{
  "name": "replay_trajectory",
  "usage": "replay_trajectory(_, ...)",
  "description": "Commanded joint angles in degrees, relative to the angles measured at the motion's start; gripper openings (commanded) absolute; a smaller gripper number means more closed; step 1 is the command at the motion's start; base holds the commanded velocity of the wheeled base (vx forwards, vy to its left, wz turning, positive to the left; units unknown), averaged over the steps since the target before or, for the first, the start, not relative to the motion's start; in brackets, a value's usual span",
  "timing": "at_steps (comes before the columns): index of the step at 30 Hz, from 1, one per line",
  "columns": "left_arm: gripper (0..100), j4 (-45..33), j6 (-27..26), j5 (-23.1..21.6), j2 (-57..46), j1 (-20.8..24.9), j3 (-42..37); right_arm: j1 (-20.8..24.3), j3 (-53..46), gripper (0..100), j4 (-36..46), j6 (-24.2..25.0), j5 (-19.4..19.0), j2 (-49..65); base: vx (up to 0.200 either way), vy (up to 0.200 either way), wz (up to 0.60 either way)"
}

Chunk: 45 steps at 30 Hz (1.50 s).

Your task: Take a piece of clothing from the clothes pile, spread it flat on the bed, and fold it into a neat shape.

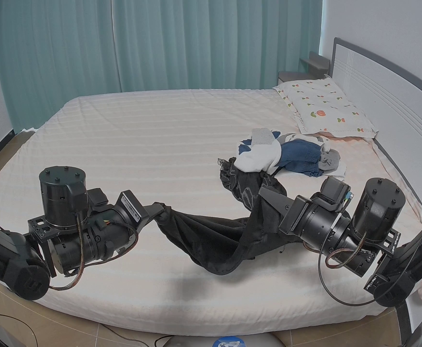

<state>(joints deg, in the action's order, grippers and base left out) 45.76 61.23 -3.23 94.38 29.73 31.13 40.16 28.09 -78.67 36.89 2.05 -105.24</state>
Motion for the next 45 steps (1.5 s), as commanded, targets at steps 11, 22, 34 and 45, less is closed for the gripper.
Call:
replay_trajectory(11, 0, -1.5, -0.1, 0.2, -2.1, -0.3, 0.1, 2.2, 0.9, 0, -0.1, -0.4, 0.1, -0.4, 0.0, 0.2, 0.0)
replay_trajectory(22, 0, -2.3, -0.2, 0.2, -2.9, -0.7, 0.0, 3.8, 1.9, 0, -0.1, -2.1, 0.1, -0.1, 0.0, 0.2, 0.0)
replay_trajectory(34, 0, -2.3, -0.2, 0.2, -2.8, -0.7, 0.0, 4.0, 1.8, 0, -0.2, -2.1, 0.1, -0.5, 0.0, 0.2, 0.0)
replay_trajectory(45, 0, -2.4, -0.4, 0.2, -2.5, -0.6, -0.4, 1.9, 1.0, 0, -0.2, -2.0, 0.0, -1.2, 0.0, 0.2, 0.0)
